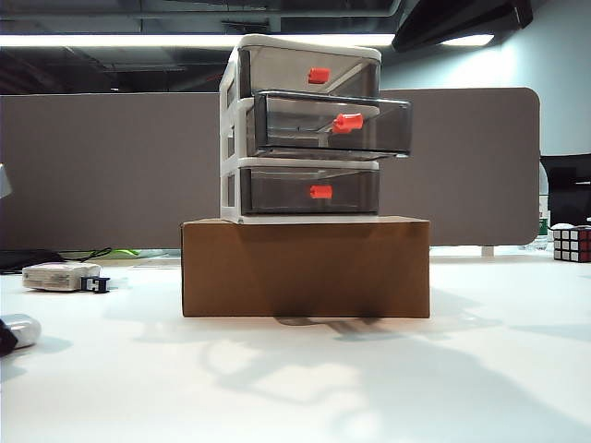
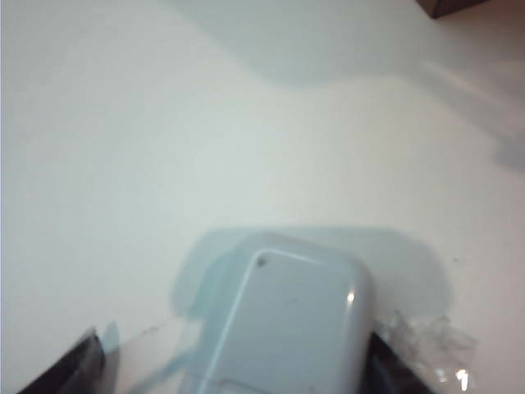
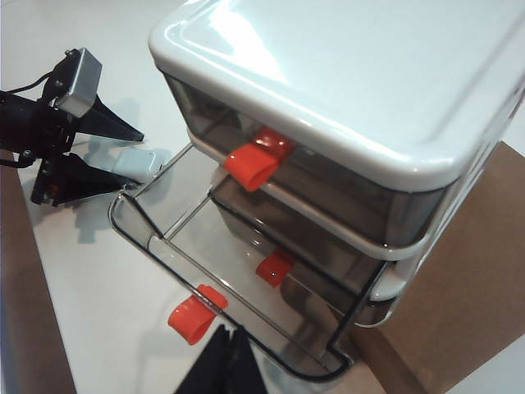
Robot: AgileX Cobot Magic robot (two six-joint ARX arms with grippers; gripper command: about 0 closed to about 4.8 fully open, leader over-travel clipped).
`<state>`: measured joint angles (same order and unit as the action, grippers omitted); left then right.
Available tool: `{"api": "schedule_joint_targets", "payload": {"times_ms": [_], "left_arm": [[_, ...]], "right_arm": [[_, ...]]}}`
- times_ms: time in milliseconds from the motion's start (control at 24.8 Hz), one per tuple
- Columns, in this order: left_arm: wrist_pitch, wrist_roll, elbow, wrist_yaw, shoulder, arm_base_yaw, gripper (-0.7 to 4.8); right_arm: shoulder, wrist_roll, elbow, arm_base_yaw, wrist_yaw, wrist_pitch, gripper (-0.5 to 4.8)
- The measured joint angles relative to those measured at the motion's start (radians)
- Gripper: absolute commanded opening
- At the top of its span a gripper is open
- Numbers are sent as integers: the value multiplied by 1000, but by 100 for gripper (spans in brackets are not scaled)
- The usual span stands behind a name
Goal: Open the second layer of the drawer on the table, pick up the earphone case on the table and put it in, and finally close the drawer.
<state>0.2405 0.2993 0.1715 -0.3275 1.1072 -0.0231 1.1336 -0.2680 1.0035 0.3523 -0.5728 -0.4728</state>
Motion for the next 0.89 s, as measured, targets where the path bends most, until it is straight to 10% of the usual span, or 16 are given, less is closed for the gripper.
{"api": "schedule_joint_targets", "payload": {"times_ms": [886], "left_arm": [[71,26,13,-140,93,23,326]], "right_arm": [[0,0,0,0,0,2,-5]]}}
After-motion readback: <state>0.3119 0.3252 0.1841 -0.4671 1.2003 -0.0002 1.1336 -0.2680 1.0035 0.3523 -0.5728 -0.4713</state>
